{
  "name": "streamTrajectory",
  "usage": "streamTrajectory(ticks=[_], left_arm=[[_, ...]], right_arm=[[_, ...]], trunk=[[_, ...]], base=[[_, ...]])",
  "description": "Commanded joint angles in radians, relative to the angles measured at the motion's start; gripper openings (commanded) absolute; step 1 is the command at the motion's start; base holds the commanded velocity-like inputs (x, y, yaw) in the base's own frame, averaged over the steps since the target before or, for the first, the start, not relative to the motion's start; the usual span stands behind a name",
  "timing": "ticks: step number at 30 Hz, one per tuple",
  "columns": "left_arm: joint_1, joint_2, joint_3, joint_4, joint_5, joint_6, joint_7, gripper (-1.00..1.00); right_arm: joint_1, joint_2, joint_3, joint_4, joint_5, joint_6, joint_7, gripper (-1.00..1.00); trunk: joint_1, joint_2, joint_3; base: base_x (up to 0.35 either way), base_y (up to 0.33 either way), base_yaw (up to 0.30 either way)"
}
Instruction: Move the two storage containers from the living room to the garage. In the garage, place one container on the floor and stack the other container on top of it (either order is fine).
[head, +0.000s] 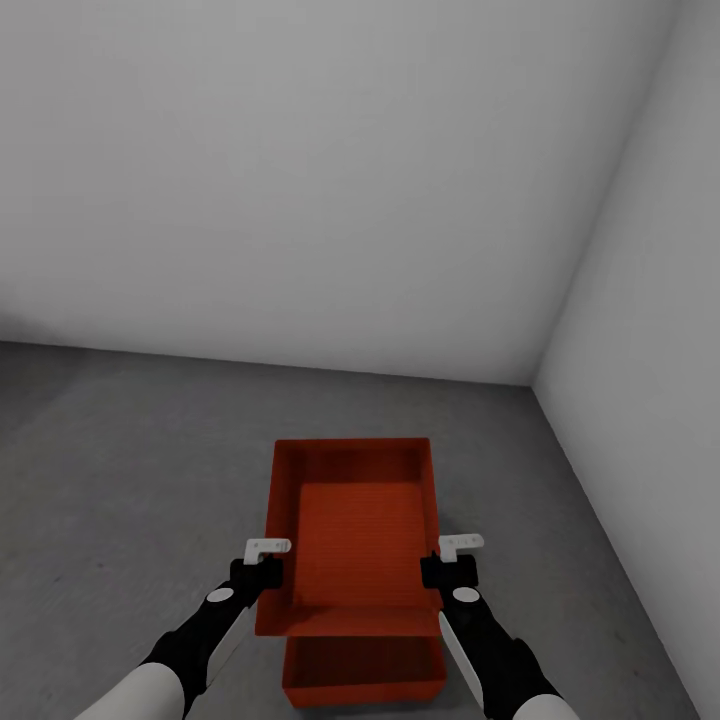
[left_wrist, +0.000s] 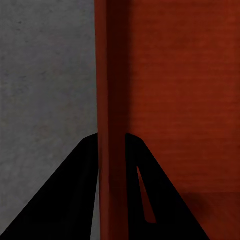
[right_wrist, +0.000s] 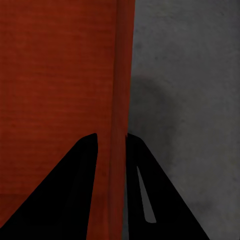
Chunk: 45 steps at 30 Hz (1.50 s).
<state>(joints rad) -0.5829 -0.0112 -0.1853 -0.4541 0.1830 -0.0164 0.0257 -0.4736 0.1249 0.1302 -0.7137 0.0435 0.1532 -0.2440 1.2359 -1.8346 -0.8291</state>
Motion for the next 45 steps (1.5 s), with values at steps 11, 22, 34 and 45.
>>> streamTrajectory(ticks=[11, 22, 34, 45], left_arm=[[0.0, -0.001, -0.044, 0.005, 0.015, -0.002, -0.007, -1.0], [0.0, -0.001, -0.045, 0.005, 0.015, -0.002, -0.007, -1.0], [0.0, -0.001, -0.045, 0.005, 0.015, -0.002, -0.007, -1.0], [0.0, -0.001, -0.045, 0.005, 0.015, -0.002, -0.007, -1.0]], right_arm=[[0.0, 0.03, 0.045, -0.013, 0.009, -0.003, 0.002, -1.0], [0.0, 0.03, 0.045, -0.013, 0.009, -0.003, 0.002, -1.0], [0.0, 0.03, 0.045, -0.013, 0.009, -0.003, 0.002, -1.0], [0.0, 0.03, 0.045, -0.013, 0.008, -0.004, 0.002, -1.0]], trunk=[[0.0, 0.0, -0.008], [0.0, 0.0, -0.025], [0.0, 0.0, -0.044], [0.0, 0.0, -0.057]], base=[[0.0, 0.0, 0.0], [0.0, 0.0, 0.0], [0.0, 0.0, 0.0], [0.0, 0.0, 0.0]])
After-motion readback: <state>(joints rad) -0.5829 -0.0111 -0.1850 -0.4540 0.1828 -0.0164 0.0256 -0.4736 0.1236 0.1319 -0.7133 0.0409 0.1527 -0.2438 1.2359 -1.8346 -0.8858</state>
